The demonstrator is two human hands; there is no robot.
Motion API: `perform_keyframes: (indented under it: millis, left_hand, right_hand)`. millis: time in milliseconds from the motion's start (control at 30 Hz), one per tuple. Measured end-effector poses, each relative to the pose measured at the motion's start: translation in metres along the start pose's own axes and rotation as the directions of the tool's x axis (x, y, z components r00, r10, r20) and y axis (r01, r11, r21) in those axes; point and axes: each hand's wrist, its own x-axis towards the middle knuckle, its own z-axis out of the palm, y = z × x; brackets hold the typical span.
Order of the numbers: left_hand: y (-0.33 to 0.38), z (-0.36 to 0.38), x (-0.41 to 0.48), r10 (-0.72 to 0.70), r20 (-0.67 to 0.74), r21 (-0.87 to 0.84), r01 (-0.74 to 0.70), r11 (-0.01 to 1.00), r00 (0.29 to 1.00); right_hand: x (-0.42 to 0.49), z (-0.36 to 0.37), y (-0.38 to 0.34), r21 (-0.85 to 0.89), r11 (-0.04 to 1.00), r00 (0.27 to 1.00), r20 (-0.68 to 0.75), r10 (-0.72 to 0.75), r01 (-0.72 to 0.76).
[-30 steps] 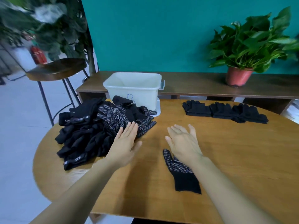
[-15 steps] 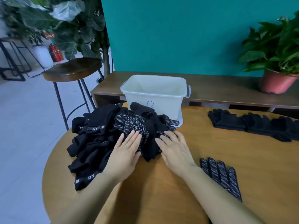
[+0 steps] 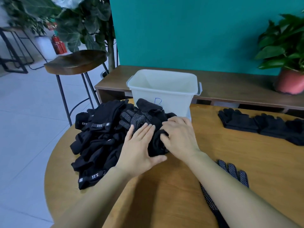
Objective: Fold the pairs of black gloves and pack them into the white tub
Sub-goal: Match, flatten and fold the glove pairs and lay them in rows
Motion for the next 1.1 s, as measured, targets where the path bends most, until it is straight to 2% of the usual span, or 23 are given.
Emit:
perform_keyframes:
  millis: [100,167,200,267,333,367,567,733,900,1100]
  left_hand:
    - [0.024,-0.022,0.017,-0.121,-0.077,-0.147,0.108,0.983,0.99]
    - [0.035,-0.04,0.026,-0.228,-0.157,-0.348,0.162,0.923,0.961]
    - [0.039,-0.052,0.031,-0.29,-0.146,-0.492,0.184,0.851,0.946]
    - [0.052,-0.076,0.039,-0.362,-0.015,-0.738,0.234,0.633,0.932]
    - [0.061,-0.097,0.046,-0.355,0.13,-0.84,0.293,0.457,0.926]
    - [0.067,-0.107,0.049,-0.338,0.171,-0.847,0.314,0.43,0.926]
    - [0.096,-0.135,0.047,-0.259,0.22,-0.851,0.315,0.42,0.941]
    - [0.115,-0.13,0.034,-0.197,0.276,-0.77,0.339,0.541,0.941]
    - [0.137,-0.129,0.027,-0.13,0.274,-0.759,0.297,0.579,0.953]
    - [0.156,-0.121,0.031,-0.149,0.331,-0.717,0.351,0.602,0.932]
  right_hand:
    - [0.007,-0.031,-0.008,0.123,0.986,0.993,-0.031,0.115,-0.11]
    - [0.011,-0.054,-0.01,0.233,0.961,0.986,-0.037,0.163,-0.15]
    - [0.013,-0.066,-0.009,0.293,0.938,0.98,-0.022,0.2,-0.185]
    - [0.014,-0.09,-0.006,0.462,0.848,0.961,0.033,0.275,-0.259]
    - [0.015,-0.111,-0.003,0.619,0.716,0.941,0.12,0.318,-0.321]
    - [0.013,-0.121,-0.002,0.659,0.673,0.935,0.147,0.323,-0.336]
    - [-0.011,-0.167,0.001,0.709,0.606,0.92,0.166,0.355,-0.361]
    - [-0.04,-0.172,0.011,0.649,0.631,0.902,0.242,0.358,-0.425]
    - [-0.064,-0.183,0.019,0.679,0.597,0.899,0.252,0.357,-0.428]
    - [-0.09,-0.197,0.027,0.704,0.56,0.897,0.297,0.326,-0.437]
